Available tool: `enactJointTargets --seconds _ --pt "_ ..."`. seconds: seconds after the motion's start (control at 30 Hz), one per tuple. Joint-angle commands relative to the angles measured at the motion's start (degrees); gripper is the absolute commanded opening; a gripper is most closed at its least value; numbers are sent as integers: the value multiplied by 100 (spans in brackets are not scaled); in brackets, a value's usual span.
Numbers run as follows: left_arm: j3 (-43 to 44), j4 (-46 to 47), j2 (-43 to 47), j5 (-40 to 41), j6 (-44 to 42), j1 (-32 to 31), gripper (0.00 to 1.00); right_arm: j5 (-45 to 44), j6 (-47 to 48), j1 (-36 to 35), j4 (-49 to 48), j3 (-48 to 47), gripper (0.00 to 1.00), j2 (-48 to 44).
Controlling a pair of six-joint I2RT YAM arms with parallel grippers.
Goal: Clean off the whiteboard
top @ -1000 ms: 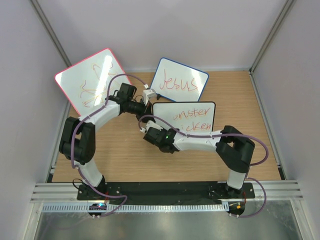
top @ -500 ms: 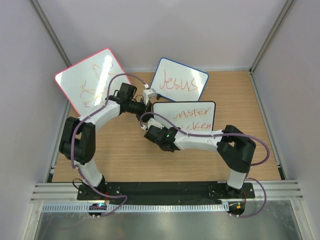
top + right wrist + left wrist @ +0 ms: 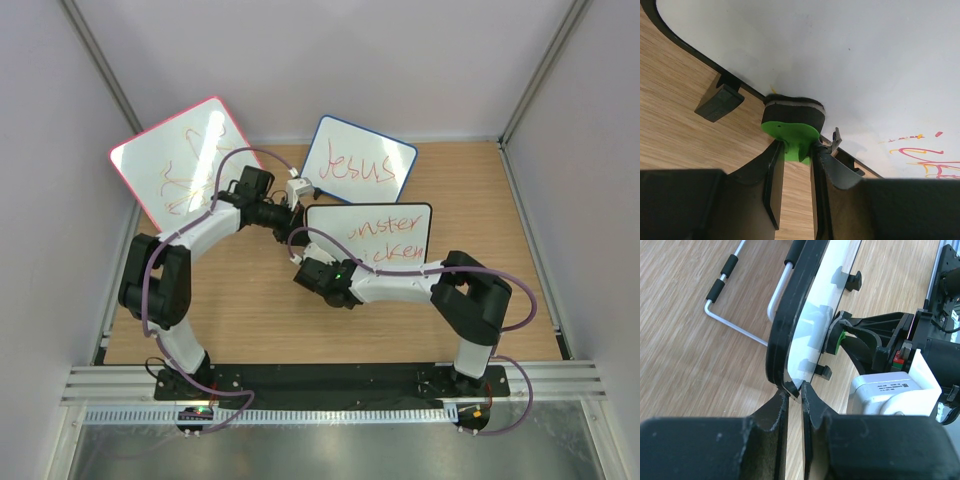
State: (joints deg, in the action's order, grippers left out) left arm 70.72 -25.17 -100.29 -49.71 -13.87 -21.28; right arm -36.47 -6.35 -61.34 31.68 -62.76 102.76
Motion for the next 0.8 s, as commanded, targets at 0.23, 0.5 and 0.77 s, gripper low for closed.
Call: enactJointTargets --seconds 0.23,0.5,0.77 --pt "153 12 71 120 -187 -26 0 245 397 -62 -548 -780 1 420" --pt "161 21 80 111 -186 -17 0 35 302 -1 -497 -721 1 377" --pt "162 12 89 120 -204 -17 0 -448 -217 447 -215 158 1 -405"
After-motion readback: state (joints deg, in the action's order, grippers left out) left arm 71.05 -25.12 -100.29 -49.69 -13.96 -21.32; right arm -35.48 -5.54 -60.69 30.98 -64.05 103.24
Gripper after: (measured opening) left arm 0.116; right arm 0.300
